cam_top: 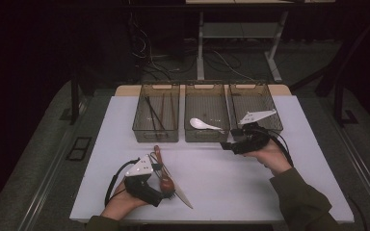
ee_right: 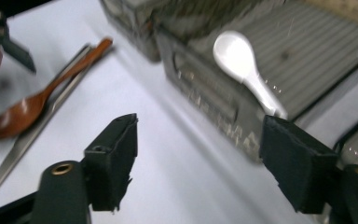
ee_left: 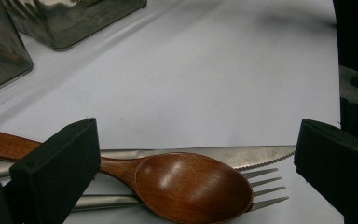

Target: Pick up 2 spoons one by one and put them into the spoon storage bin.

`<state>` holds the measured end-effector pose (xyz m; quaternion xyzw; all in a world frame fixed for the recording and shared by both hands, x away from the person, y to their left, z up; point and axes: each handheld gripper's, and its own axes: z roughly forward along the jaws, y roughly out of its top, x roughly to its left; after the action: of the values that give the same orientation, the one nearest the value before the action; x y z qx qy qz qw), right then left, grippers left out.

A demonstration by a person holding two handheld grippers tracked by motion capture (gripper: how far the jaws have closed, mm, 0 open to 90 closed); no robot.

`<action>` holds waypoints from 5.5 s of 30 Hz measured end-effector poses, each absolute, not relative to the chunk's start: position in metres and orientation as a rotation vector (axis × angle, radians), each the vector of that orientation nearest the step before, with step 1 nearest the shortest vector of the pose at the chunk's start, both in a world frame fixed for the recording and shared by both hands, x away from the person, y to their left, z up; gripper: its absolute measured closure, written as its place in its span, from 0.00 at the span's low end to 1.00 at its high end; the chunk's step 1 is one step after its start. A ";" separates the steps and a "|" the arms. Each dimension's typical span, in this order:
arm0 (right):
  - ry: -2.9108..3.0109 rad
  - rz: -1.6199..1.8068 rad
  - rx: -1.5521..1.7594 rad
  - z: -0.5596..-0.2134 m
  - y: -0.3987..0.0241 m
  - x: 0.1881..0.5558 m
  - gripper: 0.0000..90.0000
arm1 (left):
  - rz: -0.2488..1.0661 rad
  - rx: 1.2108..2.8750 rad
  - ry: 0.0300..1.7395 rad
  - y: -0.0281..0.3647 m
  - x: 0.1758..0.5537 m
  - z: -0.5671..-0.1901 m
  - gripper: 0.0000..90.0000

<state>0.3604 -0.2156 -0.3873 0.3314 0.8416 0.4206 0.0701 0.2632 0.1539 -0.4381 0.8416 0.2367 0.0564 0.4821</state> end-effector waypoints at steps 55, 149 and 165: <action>2.344 1.269 1.045 -0.439 -0.285 0.257 0.17 | 0.089 2.237 0.665 0.181 0.259 -0.440 0.99; 2.392 1.206 1.002 -0.444 -0.279 0.257 0.17 | 0.022 2.259 0.404 0.083 0.329 -0.432 0.83; 2.391 1.208 1.002 -0.444 -0.280 0.257 0.17 | 0.000 2.281 0.446 0.078 0.362 -0.439 0.41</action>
<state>0.2571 -0.2799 -0.4444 0.3468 0.8278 0.4182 0.1401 0.3621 0.0778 -0.4387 0.9005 0.1761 0.0000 0.3975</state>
